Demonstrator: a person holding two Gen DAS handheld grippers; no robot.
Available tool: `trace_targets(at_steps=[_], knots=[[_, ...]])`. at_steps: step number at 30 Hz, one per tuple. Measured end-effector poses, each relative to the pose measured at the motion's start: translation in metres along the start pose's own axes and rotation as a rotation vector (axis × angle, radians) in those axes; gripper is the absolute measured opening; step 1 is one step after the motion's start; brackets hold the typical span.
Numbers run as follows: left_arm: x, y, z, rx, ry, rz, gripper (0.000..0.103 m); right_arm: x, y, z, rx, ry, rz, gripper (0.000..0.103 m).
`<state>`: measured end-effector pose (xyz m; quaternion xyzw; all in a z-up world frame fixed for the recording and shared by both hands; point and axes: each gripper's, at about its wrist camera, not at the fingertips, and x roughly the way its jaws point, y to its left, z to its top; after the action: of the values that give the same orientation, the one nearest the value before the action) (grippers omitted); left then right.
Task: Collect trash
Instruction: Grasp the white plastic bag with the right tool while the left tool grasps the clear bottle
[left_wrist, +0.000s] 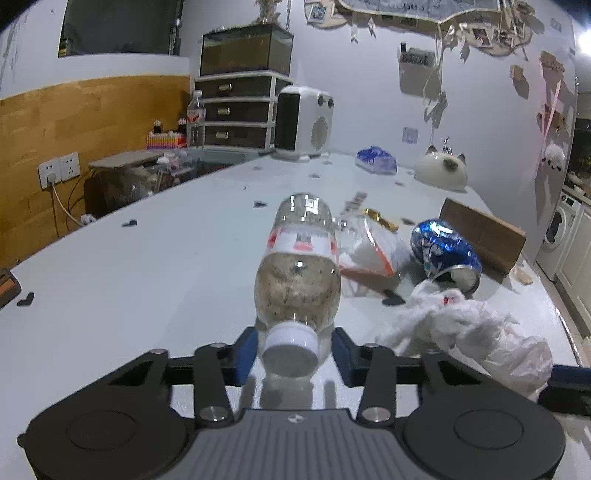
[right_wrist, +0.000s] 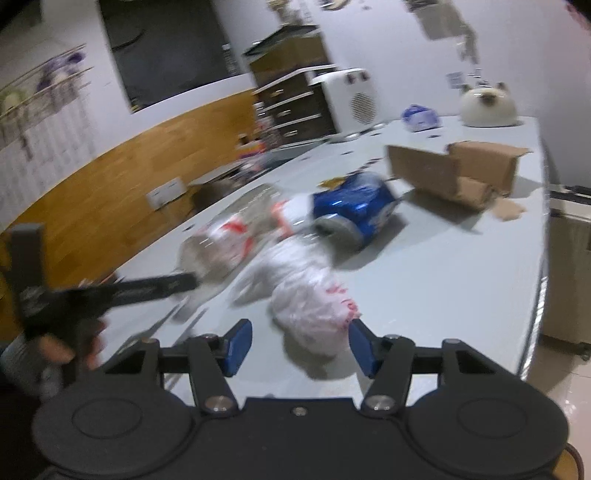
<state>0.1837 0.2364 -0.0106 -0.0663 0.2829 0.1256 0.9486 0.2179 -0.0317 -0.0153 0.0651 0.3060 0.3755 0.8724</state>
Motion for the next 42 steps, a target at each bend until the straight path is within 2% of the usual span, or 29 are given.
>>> trace_targets(at_steps=[1,7,12,15,17,21,23,24,29,34,42], knots=[[0.002,0.001,-0.001,0.0,0.016,0.002,0.035,-0.001,0.003,-0.001,-0.012,-0.004,0.006,0.06],[-0.017,0.007,-0.015,-0.005,0.011,-0.028,0.034,0.002,0.0,0.002,-0.031,-0.039,-0.04,0.062],[-0.05,0.011,-0.037,0.018,0.015,-0.064,0.033,0.012,-0.006,0.01,-0.001,-0.066,-0.076,0.075],[-0.073,0.013,-0.051,0.031,0.026,-0.099,0.033,0.02,-0.007,0.013,0.022,-0.067,-0.085,0.075],[-0.086,0.015,-0.057,0.034,0.037,-0.126,0.033,0.025,-0.007,0.013,0.036,-0.053,-0.072,0.071],[-0.105,0.012,-0.065,0.068,0.049,-0.149,0.033,0.028,0.001,0.006,0.043,-0.01,-0.058,0.04],[-0.11,0.009,-0.067,0.084,0.046,-0.141,0.034,0.022,0.006,0.0,0.033,-0.008,-0.073,0.037],[-0.111,0.009,-0.066,0.086,0.043,-0.138,0.035,0.017,0.008,-0.004,0.028,-0.011,-0.077,0.035],[-0.109,0.004,-0.056,0.112,0.022,-0.126,0.061,-0.014,0.014,-0.022,0.031,-0.015,-0.113,0.031],[-0.096,-0.001,-0.036,0.16,0.031,-0.151,0.064,-0.046,0.017,-0.041,0.05,-0.017,-0.14,0.03],[-0.067,-0.002,-0.001,0.117,0.109,-0.18,0.064,-0.078,0.031,-0.062,0.031,-0.001,-0.147,0.03]])
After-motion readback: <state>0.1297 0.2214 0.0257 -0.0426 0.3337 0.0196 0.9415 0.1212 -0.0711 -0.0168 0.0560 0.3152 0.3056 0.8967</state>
